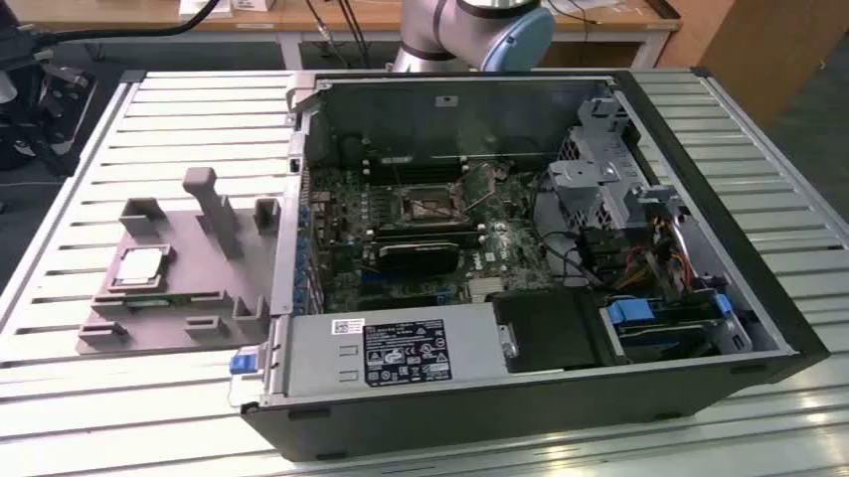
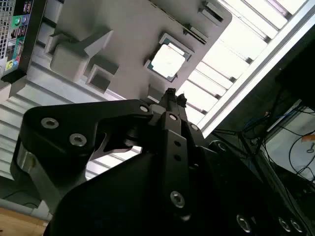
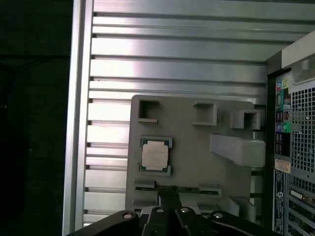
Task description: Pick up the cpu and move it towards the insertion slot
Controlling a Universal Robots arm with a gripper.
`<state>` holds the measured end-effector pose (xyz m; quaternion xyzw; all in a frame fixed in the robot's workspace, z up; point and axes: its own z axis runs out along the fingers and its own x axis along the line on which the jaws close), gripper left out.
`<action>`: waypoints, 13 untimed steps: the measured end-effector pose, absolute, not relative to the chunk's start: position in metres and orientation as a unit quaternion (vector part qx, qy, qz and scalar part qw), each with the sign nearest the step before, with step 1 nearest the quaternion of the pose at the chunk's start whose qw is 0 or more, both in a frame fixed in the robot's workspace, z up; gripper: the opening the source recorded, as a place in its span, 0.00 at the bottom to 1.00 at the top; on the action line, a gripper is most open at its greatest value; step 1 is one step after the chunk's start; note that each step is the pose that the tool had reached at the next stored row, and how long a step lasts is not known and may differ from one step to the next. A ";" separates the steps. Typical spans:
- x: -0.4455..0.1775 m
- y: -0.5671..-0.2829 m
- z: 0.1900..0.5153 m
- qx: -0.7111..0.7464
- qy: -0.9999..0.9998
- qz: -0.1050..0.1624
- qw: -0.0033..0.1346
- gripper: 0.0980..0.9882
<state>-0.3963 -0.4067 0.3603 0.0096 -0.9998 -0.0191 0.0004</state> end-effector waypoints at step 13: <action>-0.396 -0.407 0.360 0.010 -1.000 -0.019 0.000 0.00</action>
